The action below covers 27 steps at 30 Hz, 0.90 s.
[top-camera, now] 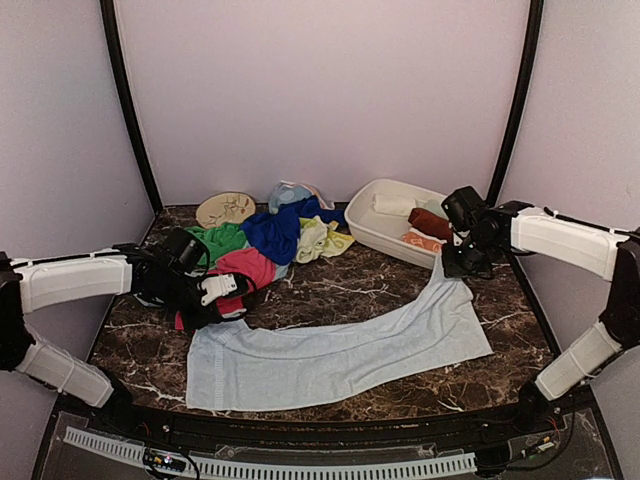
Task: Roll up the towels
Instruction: Flatten out the towel at the center of the board.
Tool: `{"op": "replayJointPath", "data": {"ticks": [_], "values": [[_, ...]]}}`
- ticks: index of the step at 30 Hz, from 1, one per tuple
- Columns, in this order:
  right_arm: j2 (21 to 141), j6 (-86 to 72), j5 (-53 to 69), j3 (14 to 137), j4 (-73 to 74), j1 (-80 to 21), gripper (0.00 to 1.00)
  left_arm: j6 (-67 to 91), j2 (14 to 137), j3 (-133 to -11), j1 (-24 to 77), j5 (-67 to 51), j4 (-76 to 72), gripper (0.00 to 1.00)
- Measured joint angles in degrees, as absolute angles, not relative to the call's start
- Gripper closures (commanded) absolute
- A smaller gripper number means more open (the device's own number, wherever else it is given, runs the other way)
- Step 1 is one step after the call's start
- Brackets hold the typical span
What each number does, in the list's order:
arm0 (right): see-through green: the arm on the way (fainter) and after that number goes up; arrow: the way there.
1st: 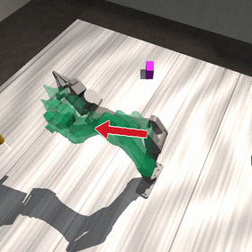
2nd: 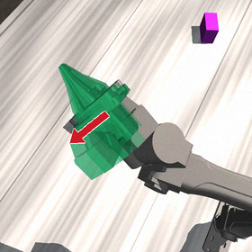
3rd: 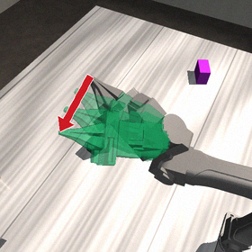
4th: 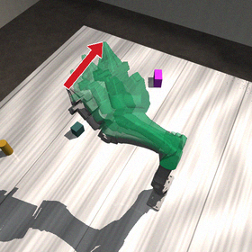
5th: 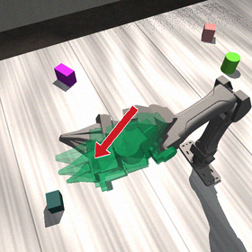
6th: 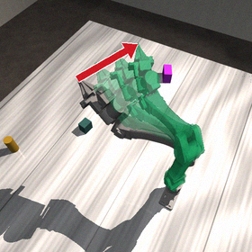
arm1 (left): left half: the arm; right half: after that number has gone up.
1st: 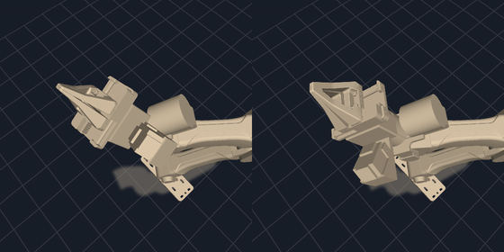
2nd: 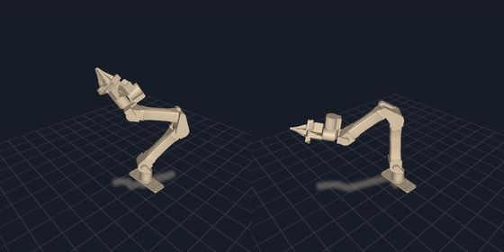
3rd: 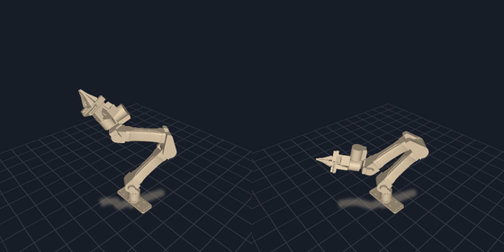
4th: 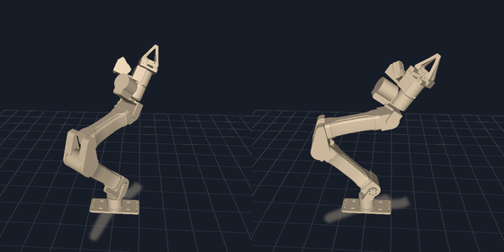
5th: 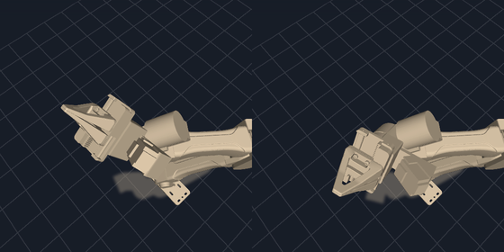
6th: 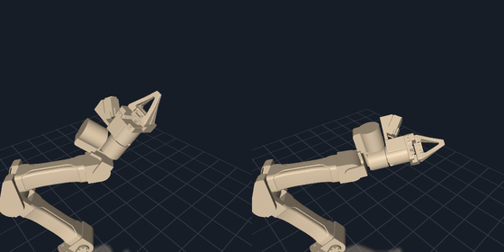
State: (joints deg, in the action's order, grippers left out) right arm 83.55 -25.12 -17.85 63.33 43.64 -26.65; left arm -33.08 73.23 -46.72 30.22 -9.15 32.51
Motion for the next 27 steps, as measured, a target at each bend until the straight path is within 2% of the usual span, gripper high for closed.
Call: {"op": "replayJointPath", "data": {"ticks": [9, 14, 18, 22, 27], "values": [[86.83, -24.03, -16.43, 63.64, 38.57, -25.85, 1.0, -39.7, 90.35, -44.73, 24.14, 1.83, 13.82, 1.0], [88.49, -24.12, -14.09, 63.61, 36.53, -25.85, 1.0, -41.76, 93.12, -47.18, 17.15, 6.7, 7.27, 1.0], [88.77, -24.34, -12.88, 62.52, 34.63, -25.85, 1.0, -40.97, 91.79, -50.11, 14.48, 5.67, 7.92, 1.0], [88.95, -24.51, -12.29, 60.07, 32.95, -25.85, 1.0, -39.57, 85.19, -50.52, 14.39, -0.38, 13.08, 0.95], [89.17, -24.53, -11.77, 58.24, 32.51, -25.85, 1.0, -39.18, 76.03, -46.78, 14.41, -6.76, 16.51, 1.0]]}}
